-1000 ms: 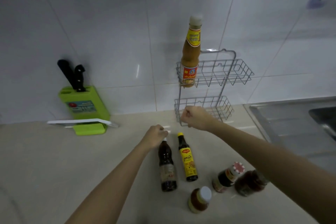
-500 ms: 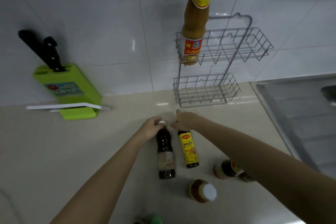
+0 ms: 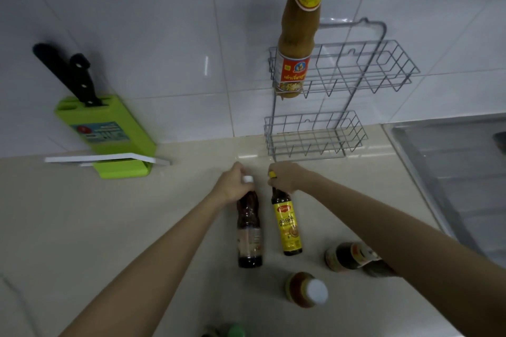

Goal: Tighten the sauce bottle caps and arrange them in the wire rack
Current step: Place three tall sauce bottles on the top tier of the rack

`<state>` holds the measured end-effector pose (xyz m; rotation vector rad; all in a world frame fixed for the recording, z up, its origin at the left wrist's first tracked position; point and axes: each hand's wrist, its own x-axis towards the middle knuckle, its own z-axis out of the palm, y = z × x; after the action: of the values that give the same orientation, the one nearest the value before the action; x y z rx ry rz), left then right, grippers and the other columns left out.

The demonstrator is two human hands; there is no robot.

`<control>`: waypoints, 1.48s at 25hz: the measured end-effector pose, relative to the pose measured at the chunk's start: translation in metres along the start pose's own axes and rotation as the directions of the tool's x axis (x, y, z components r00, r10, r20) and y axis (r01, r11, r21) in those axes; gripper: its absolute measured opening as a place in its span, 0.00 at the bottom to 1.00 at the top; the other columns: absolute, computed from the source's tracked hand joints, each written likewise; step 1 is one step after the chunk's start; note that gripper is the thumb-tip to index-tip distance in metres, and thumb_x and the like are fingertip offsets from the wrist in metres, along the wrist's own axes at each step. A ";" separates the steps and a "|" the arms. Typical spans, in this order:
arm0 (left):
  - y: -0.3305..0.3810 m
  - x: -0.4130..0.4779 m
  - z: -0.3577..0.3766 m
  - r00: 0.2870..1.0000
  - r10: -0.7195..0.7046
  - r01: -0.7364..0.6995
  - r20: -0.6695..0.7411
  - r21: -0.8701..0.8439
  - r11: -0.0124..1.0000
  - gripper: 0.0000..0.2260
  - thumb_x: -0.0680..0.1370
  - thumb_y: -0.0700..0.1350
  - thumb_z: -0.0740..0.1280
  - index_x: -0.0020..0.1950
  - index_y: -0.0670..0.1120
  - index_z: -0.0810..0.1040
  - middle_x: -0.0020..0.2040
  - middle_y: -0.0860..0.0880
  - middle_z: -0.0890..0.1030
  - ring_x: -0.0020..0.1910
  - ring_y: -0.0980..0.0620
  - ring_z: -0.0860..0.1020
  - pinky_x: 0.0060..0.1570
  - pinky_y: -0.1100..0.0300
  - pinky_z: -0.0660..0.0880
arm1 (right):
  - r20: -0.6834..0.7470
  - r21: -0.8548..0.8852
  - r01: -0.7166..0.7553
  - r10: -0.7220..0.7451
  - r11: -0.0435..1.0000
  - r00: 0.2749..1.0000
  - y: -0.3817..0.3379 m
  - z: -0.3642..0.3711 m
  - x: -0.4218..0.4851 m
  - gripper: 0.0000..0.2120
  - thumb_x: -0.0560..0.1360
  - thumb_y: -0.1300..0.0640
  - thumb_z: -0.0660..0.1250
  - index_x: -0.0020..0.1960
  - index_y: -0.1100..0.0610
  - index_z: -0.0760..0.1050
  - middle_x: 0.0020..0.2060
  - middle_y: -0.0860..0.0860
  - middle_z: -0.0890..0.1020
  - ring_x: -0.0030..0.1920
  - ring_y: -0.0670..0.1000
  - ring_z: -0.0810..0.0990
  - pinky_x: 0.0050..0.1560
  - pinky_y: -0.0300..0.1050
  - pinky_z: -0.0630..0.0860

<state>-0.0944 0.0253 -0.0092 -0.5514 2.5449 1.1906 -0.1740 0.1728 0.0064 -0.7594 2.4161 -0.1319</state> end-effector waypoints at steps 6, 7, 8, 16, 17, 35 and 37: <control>0.038 -0.028 -0.049 0.959 0.280 -0.273 0.053 0.443 0.854 0.15 0.78 0.57 0.62 0.48 0.45 0.77 0.44 0.47 0.79 0.44 0.45 0.77 0.41 0.54 0.72 | -0.240 -0.042 0.026 -0.035 0.999 0.970 0.024 -0.036 -0.036 0.17 0.80 0.47 0.55 0.56 0.59 0.72 0.50 0.57 0.80 0.51 0.57 0.79 0.47 0.49 0.74; 0.042 -0.034 -0.049 0.960 0.273 -0.267 0.063 0.499 0.825 0.16 0.78 0.58 0.61 0.49 0.45 0.75 0.43 0.46 0.78 0.43 0.45 0.76 0.39 0.55 0.70 | -0.264 -0.062 0.028 -0.043 0.998 0.964 0.023 -0.038 -0.043 0.17 0.80 0.46 0.55 0.55 0.58 0.71 0.50 0.57 0.80 0.49 0.57 0.79 0.47 0.50 0.75; 0.047 -0.041 -0.048 0.961 0.261 -0.269 0.091 0.523 0.809 0.16 0.78 0.57 0.61 0.52 0.45 0.74 0.44 0.45 0.77 0.42 0.45 0.74 0.38 0.55 0.69 | -0.278 -0.083 0.028 -0.050 0.996 0.959 0.022 -0.039 -0.049 0.17 0.80 0.45 0.55 0.55 0.58 0.71 0.50 0.57 0.80 0.49 0.57 0.78 0.47 0.52 0.75; 0.081 -0.087 -0.054 0.913 0.312 -0.408 0.265 0.533 0.741 0.14 0.79 0.50 0.63 0.60 0.44 0.69 0.54 0.38 0.79 0.50 0.41 0.76 0.42 0.56 0.67 | -0.343 -0.175 0.076 -0.133 0.982 0.930 0.011 -0.053 -0.112 0.17 0.79 0.46 0.57 0.58 0.59 0.68 0.53 0.59 0.78 0.52 0.60 0.77 0.46 0.53 0.73; 0.092 -0.094 -0.062 0.907 0.335 -0.422 0.256 0.557 0.715 0.13 0.78 0.50 0.63 0.60 0.45 0.70 0.54 0.40 0.79 0.51 0.41 0.76 0.42 0.56 0.67 | -0.389 -0.184 0.072 -0.140 0.980 0.911 0.013 -0.063 -0.123 0.17 0.79 0.46 0.57 0.59 0.59 0.68 0.54 0.58 0.77 0.52 0.61 0.77 0.47 0.54 0.74; 0.335 -0.129 -0.171 0.777 0.626 -0.437 -0.070 0.655 0.616 0.09 0.80 0.45 0.62 0.60 0.45 0.72 0.53 0.43 0.78 0.29 0.51 0.76 0.25 0.60 0.70 | -0.885 -0.187 -0.044 -0.149 0.981 0.442 0.059 -0.279 -0.224 0.15 0.80 0.50 0.57 0.60 0.60 0.70 0.54 0.60 0.77 0.48 0.63 0.77 0.41 0.51 0.71; 0.339 -0.120 -0.168 0.766 0.633 -0.436 -0.117 0.630 0.643 0.08 0.80 0.44 0.62 0.59 0.45 0.72 0.52 0.43 0.78 0.31 0.44 0.81 0.24 0.58 0.74 | -0.896 -0.197 -0.035 -0.165 0.980 0.413 0.062 -0.286 -0.213 0.15 0.80 0.50 0.57 0.60 0.60 0.70 0.53 0.59 0.77 0.49 0.63 0.77 0.40 0.49 0.69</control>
<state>-0.1549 0.1210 0.3715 0.2228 3.2893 0.3835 -0.2274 0.3190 0.3337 -1.0535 3.5047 -0.4722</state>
